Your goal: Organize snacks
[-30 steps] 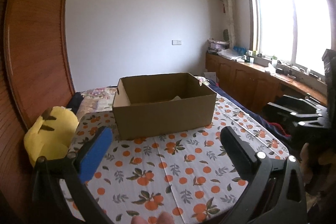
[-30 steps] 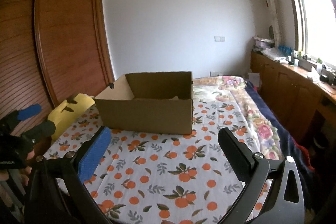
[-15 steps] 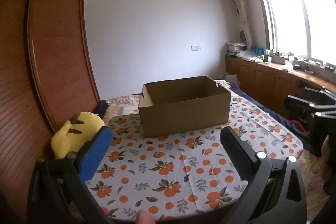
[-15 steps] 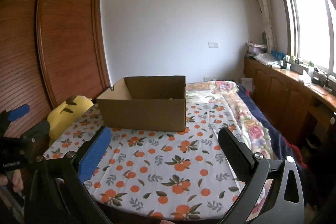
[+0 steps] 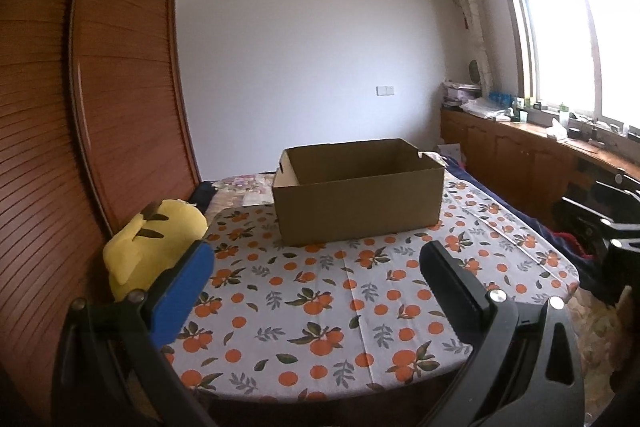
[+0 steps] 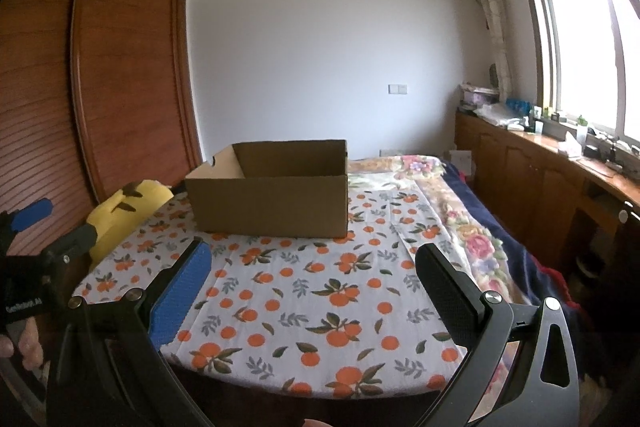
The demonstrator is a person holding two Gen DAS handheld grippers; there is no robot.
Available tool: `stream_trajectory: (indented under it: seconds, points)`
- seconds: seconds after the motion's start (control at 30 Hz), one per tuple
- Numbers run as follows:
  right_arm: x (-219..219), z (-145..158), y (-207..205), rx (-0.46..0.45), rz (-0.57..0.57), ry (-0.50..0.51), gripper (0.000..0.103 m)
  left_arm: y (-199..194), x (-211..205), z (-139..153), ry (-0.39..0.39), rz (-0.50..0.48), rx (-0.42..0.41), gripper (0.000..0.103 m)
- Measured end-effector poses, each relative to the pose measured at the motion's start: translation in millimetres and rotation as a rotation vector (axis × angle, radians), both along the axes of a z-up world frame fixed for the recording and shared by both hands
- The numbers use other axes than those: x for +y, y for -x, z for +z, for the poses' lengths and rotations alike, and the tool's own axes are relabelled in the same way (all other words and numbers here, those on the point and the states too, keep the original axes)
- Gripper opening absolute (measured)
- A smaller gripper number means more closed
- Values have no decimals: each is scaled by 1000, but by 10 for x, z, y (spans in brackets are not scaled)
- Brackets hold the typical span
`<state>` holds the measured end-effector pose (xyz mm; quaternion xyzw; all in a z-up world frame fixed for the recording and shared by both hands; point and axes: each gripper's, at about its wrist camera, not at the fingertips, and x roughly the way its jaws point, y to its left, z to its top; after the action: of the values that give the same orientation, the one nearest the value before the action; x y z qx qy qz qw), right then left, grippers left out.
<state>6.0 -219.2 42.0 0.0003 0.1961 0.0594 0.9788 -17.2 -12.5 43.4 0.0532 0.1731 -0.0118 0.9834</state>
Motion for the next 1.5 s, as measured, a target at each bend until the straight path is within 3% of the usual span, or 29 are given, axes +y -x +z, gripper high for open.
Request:
stream_trajectory:
  seconds: [0.53,1.5]
  points:
    - [3,-195,16,30,-28,16,103,29,221,-231,2,88,25,103]
    - [-30,-249,27,45,-31,3,103,41,223,-263,18,82,23,103]
